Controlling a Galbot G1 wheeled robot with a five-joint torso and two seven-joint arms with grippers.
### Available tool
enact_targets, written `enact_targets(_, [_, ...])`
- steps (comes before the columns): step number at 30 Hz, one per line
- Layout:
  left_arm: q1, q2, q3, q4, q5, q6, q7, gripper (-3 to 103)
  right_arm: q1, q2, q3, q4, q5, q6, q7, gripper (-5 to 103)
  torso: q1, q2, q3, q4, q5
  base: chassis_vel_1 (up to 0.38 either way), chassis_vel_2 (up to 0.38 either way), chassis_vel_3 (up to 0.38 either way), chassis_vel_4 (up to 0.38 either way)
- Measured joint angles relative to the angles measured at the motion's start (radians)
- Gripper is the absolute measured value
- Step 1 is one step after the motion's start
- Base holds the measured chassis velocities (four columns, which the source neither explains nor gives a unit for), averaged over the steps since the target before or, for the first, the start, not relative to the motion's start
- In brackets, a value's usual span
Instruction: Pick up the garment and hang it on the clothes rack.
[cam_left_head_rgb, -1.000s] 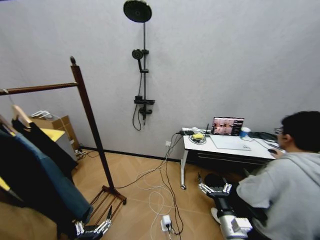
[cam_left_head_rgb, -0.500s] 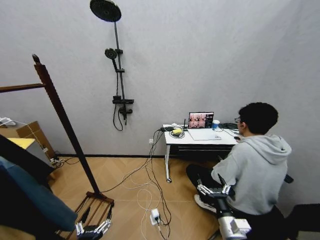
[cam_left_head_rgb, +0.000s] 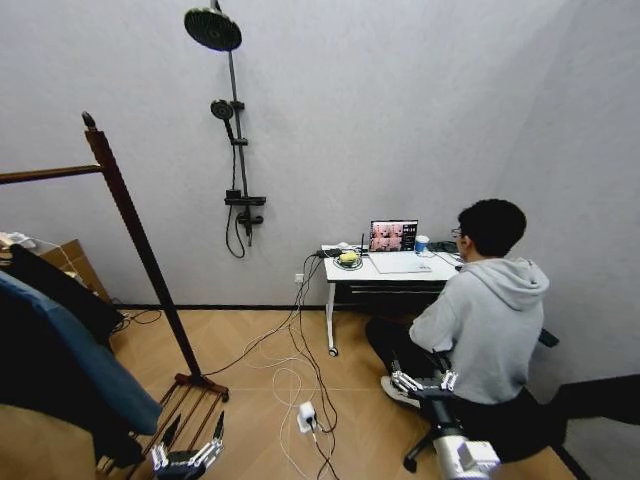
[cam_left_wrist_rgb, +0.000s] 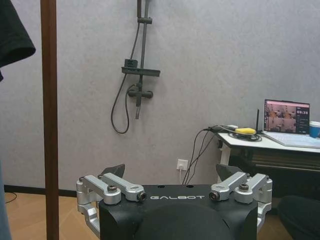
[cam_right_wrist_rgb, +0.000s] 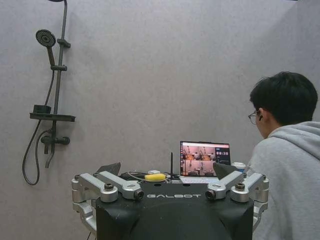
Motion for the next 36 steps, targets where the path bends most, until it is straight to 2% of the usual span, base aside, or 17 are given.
enact_targets(18, [0.0, 0.0, 0.0, 0.0, 0.0, 0.0, 0.0, 100, -0.014, 0.009, -0.01, -0.004, -0.015, 0.011, 0.002, 100, 0.0, 0.0, 0.0, -0.0001, 0.0001, 0.12, -0.142, -0.139, 0.111])
enact_targets(36, [0.0, 0.0, 0.0, 0.0, 0.0, 0.0, 0.0, 100, -0.021, 0.018, -0.04, -0.004, -0.037, 0.017, 0.007, 100, 0.0, 0.0, 0.0, 0.0, -0.0001, 0.28, -0.265, -0.273, 0.267])
